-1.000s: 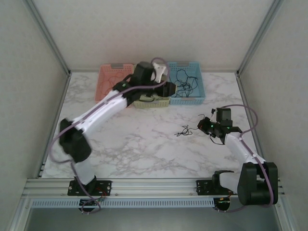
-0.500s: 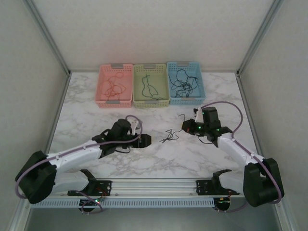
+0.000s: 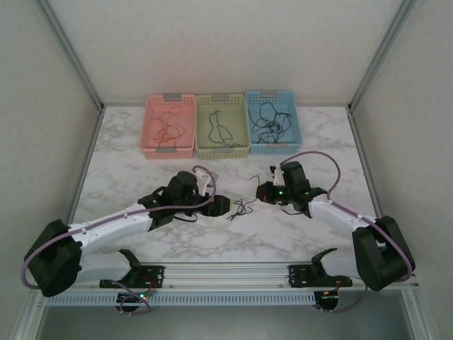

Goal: Untangle the cables

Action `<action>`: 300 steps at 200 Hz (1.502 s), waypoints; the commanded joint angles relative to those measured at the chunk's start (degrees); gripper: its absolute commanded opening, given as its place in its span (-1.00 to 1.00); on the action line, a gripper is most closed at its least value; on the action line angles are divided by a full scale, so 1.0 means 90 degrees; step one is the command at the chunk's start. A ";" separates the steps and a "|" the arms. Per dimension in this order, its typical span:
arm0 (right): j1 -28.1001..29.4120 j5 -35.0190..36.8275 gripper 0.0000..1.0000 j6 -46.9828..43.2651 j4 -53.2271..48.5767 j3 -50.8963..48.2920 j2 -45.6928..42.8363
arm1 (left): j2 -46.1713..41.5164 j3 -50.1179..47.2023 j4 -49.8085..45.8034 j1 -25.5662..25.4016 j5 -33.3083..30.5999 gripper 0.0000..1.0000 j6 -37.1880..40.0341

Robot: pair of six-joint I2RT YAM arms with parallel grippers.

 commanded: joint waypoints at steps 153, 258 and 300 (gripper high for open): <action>0.0097 0.0142 -1.00 -0.0160 -0.0175 0.0243 0.0020 | 0.2330 0.1258 -0.0073 -0.0488 0.0134 -0.21 0.0556; 0.0093 0.0263 -1.00 -0.0206 -0.0271 0.0238 -0.0052 | 0.1914 0.1003 -0.0255 -0.0473 -0.0773 -1.00 0.0478; 0.0051 0.1092 -1.00 -0.0341 -0.0691 0.0233 -0.0196 | 0.1339 0.0659 -0.0742 -0.0324 -0.1791 -1.00 0.0259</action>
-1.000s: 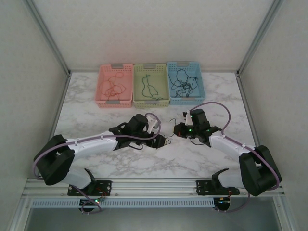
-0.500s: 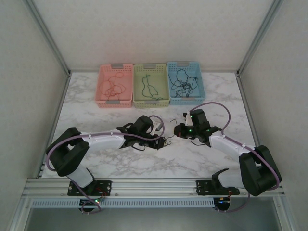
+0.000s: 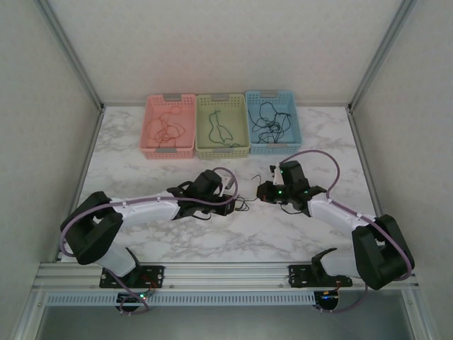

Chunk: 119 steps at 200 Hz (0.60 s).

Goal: Untangle the cables

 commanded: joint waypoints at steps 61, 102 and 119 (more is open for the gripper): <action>-0.1468 0.1637 -1.00 0.0188 -0.1171 -0.0320 -0.0548 | -0.3145 -0.0694 -0.3024 0.0485 -0.3130 -1.00 -0.0350; -0.1690 0.1522 -1.00 0.0173 -0.1092 -0.0385 -0.0695 | -0.4413 -0.0713 -0.3908 0.0838 -0.3481 -1.00 -0.0338; -0.1760 0.1480 -1.00 0.0160 -0.1103 -0.0369 -0.0689 | -0.4655 -0.0699 -0.4027 0.0901 -0.3551 -1.00 -0.0360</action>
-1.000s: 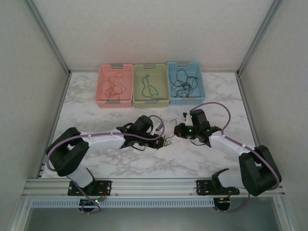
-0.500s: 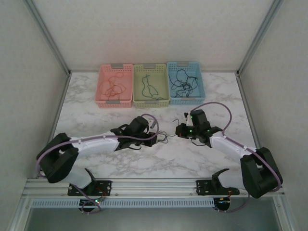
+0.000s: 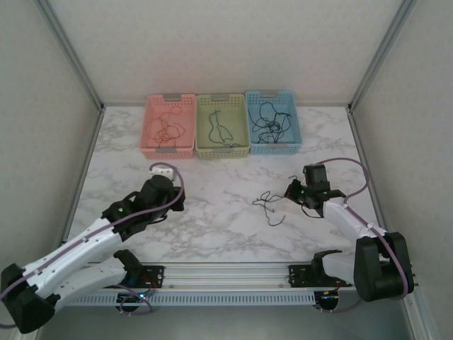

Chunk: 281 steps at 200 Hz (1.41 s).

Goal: Untangle the cables

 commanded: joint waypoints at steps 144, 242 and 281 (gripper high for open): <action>-0.0060 -0.1178 -1.00 0.0036 0.0614 -0.0203 -0.0072 | 0.4245 0.0547 0.3762 -0.1190 0.3336 0.24 -0.0196; -0.0056 -0.1226 -1.00 -0.0107 0.0519 -0.0250 -0.0125 | 0.6341 0.1329 0.4369 -0.1335 0.3452 -0.02 -0.0277; -0.0060 -0.1174 -1.00 -0.0107 0.0534 -0.0291 -0.0153 | 0.6079 0.1211 0.4225 -0.1340 0.3294 -1.00 -0.0281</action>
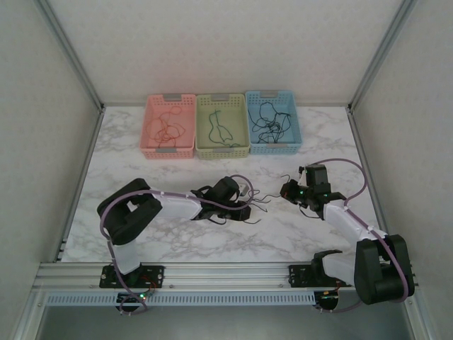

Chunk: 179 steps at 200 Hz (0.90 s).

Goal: Untangle the cables

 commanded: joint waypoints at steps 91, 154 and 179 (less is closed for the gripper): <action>-0.0199 0.1199 -1.00 -0.0143 -0.0658 -0.0003 -0.0421 | -0.5398 -0.1136 -0.3510 0.1568 -0.1570 -1.00 0.0562; -0.0699 0.1275 -1.00 0.0036 -0.0663 -0.0127 -0.0527 | -0.6906 -0.0252 -0.5306 0.2129 -0.2361 -1.00 0.0566; -0.0723 0.1166 -1.00 0.0034 -0.0613 -0.0167 -0.0628 | -0.6864 -0.0214 -0.5343 0.2137 -0.2337 -1.00 0.0601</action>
